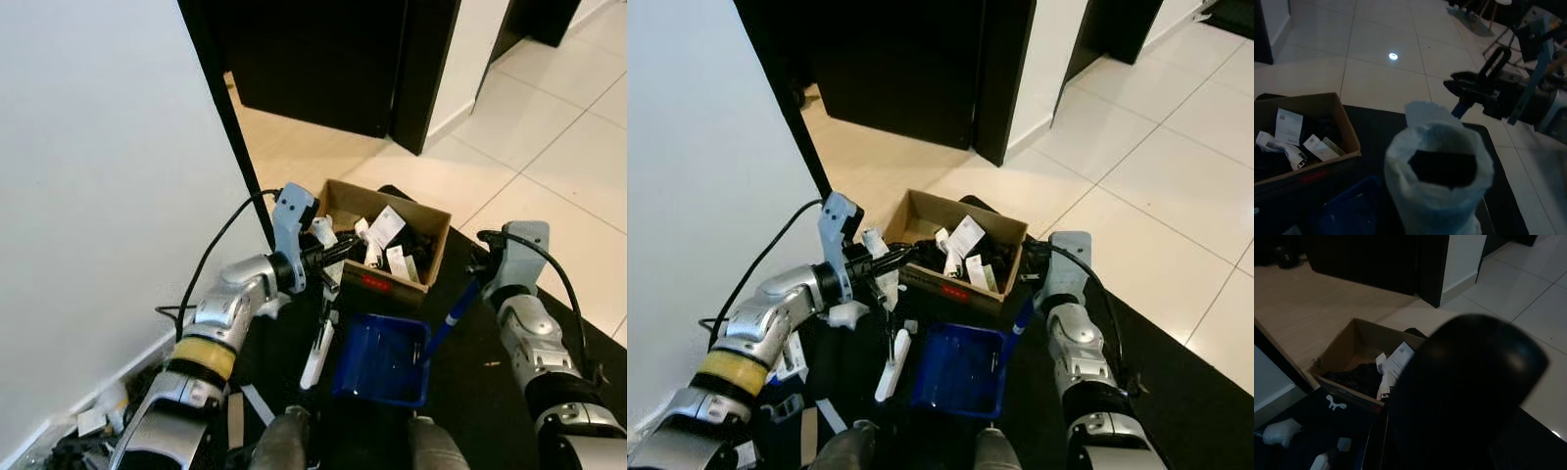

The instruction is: Sweep floor

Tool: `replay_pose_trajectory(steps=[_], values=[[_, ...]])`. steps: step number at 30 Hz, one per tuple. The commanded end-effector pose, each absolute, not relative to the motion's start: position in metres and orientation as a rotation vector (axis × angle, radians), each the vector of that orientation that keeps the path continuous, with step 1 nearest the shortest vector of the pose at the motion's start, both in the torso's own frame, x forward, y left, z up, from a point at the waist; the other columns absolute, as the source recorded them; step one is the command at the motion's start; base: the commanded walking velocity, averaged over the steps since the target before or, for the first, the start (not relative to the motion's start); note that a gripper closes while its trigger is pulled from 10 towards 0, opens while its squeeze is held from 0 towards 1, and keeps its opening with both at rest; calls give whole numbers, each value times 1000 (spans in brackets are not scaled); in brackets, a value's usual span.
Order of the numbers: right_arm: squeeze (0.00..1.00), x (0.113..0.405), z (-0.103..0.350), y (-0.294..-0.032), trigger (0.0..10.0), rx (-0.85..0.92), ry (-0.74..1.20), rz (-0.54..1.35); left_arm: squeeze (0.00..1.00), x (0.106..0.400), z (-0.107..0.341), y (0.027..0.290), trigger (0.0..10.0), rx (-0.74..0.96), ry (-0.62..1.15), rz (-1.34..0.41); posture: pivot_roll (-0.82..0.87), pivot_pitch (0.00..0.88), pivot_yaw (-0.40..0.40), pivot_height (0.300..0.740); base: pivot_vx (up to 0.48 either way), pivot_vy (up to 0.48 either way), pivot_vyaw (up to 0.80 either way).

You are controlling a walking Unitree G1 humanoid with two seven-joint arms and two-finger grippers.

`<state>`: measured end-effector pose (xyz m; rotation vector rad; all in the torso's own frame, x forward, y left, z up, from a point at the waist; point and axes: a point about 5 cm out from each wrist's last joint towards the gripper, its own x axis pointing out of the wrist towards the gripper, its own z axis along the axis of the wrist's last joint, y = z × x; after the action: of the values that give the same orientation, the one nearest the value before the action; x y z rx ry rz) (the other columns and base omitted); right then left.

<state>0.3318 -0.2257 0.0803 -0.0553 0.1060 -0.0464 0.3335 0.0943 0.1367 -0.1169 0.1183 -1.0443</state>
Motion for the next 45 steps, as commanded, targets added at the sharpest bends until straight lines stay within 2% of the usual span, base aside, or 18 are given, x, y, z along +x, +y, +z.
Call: replay_pose_trajectory(steps=[1, 8, 12, 23, 30, 45], values=[[0, 326, 72, -232, 10000, -60, 130, -79, 0, 338, 142, 96, 10000, -57, 71, -1085, 76, 233, 99, 740, 0, 0, 0], [0, 328, 80, -234, 10000, -57, 89, -96, 0, 346, 141, 98, 10000, -96, 93, -1046, 68, 228, 105, 740, 0, 0, 0], [0, 328, 83, -233, 10000, -42, 64, -84, 0, 348, 150, 100, 10000, -118, 99, -932, 71, 219, 101, 740, 0, 0, 0], [0, 328, 82, -230, 10000, -40, 52, -70, 0, 339, 166, 110, 10000, -148, -1, -940, 92, 217, 89, 740, 0, 0, 0], [0, 330, 83, -230, 10000, -42, 57, -69, 0, 332, 167, 111, 10000, -155, -4, -934, 95, 212, 81, 740, 0, 0, 0], [0, 330, 82, -230, 10000, -41, 62, -62, 0, 328, 165, 109, 10000, -150, 12, -924, 95, 209, 81, 740, 306, 0, 0]])
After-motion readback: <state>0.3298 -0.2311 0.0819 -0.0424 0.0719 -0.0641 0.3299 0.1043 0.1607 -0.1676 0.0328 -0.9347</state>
